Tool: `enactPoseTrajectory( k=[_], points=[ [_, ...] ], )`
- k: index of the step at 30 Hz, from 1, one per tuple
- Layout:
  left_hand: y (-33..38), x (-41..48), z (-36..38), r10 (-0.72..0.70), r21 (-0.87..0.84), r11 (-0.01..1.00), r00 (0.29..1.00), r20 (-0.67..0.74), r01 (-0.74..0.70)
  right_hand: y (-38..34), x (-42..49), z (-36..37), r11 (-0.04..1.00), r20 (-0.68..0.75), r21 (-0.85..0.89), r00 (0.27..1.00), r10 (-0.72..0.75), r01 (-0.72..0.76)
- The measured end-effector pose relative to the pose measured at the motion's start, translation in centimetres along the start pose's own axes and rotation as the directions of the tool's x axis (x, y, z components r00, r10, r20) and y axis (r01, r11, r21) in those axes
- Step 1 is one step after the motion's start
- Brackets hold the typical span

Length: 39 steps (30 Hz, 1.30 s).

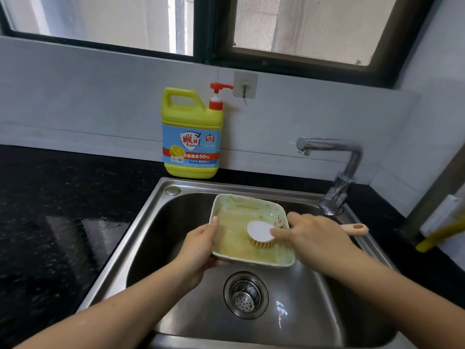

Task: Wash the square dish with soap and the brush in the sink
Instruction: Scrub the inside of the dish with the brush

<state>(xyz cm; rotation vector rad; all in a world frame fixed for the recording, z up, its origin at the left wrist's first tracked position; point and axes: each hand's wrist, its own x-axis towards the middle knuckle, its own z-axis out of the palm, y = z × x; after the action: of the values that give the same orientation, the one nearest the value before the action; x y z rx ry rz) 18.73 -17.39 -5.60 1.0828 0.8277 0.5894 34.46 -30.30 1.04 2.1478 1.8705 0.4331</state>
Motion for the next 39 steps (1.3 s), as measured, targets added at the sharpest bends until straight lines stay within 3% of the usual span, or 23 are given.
enactPoseTrajectory(
  k=[6,11,16,24,36,39],
  points=[
    [-0.1,-0.1,0.1,0.005,0.03,1.0,1.0,0.009,-0.005,-2.5,1.0,0.4,0.989,-0.117,0.027,0.983,-0.142,0.146],
    [-0.1,-0.3,0.2,-0.03,0.024,0.999,0.997,0.065,0.029,-2.0,4.8,2.1,0.999,-0.259,-0.04,0.966,0.004,-0.014],
    [-0.1,-0.1,0.0,-0.059,-0.009,0.998,0.994,0.092,0.06,0.6,5.4,2.2,0.994,-0.332,-0.099,0.943,0.01,-0.046],
    [0.0,0.3,-0.2,-0.06,-0.021,0.998,0.998,0.017,0.06,3.4,3.5,1.5,0.971,-0.251,-0.127,0.954,0.166,-0.203],
    [0.3,0.0,-0.1,-0.052,0.016,0.999,0.999,0.016,0.051,-1.6,6.6,2.5,0.994,-0.32,-0.107,0.947,0.0,-0.036],
    [0.2,0.0,-0.2,-0.051,0.025,0.998,0.999,0.009,0.05,0.2,5.4,2.3,0.994,-0.252,-0.075,0.966,0.058,-0.079]
  ],
)
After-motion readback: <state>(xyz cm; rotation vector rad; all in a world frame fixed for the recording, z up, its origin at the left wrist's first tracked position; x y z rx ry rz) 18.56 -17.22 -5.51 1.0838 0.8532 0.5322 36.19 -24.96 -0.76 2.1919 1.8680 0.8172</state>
